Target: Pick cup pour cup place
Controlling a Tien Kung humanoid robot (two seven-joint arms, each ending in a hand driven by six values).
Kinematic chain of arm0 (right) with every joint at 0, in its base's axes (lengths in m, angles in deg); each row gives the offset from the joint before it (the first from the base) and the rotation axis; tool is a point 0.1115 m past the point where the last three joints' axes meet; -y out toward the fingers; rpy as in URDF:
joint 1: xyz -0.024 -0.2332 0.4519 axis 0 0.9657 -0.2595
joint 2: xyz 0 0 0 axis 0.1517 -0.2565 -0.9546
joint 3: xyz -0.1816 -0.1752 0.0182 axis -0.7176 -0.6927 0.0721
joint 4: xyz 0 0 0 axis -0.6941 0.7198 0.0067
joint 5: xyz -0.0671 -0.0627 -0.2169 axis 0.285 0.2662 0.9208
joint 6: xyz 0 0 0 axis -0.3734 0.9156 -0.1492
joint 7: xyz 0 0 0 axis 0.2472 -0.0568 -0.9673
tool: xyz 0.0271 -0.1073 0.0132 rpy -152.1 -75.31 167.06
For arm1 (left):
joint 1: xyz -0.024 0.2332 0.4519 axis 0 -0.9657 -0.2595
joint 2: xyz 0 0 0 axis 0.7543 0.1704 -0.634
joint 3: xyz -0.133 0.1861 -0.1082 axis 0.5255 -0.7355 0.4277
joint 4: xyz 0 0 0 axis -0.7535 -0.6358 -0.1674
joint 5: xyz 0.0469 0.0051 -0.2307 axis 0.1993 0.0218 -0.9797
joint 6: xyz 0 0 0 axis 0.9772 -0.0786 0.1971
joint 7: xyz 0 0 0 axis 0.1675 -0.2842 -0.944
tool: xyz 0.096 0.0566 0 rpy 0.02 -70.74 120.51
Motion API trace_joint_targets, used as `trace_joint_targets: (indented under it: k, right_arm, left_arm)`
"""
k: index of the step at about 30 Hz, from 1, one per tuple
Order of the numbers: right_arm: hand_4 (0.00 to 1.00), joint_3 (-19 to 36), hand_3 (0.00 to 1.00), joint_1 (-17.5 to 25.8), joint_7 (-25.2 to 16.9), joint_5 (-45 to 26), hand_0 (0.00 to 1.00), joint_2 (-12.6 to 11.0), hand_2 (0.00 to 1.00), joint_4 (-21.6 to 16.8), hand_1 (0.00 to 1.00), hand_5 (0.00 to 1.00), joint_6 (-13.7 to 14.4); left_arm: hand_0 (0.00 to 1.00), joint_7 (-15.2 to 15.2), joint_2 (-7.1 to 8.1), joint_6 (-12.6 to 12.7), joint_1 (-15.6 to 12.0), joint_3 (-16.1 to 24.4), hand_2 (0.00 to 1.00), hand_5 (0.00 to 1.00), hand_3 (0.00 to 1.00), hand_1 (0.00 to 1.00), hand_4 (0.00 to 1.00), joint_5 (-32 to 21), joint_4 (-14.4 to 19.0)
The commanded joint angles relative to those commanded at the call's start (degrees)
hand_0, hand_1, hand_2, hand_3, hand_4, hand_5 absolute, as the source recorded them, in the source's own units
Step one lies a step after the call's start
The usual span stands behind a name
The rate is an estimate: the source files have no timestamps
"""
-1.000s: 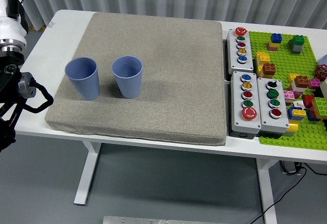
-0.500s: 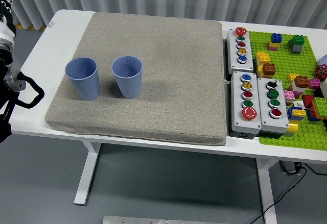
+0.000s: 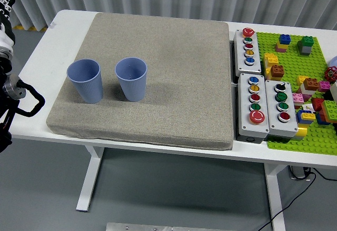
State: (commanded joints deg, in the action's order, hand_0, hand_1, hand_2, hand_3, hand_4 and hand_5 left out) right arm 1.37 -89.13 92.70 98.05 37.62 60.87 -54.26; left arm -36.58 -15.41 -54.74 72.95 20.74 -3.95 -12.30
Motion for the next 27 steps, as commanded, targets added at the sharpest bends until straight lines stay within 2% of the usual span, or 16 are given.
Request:
trace_joint_targets:
  k: [3, 27]
  right_arm:
    - [0.174, 0.06, 0.614, 0.05, 0.02, 0.11, 0.697, 0.00, 0.626, 0.00, 0.695, 0.308, -0.02]
    - [0.174, -0.05, 0.615, -0.21, -0.02, -0.17, 0.697, -0.08, 0.628, 0.00, 0.695, 0.311, 0.00]
  left_arm:
    - [0.859, -0.28, 0.02, 0.30, -0.03, -0.04, 0.901, 0.998, 0.966, 0.824, 0.824, 1.65, -0.07]
    - [0.854, -0.17, 0.01, -0.13, -0.19, 1.34, 0.900, 0.998, 0.966, 0.821, 0.819, 0.85, 0.06]
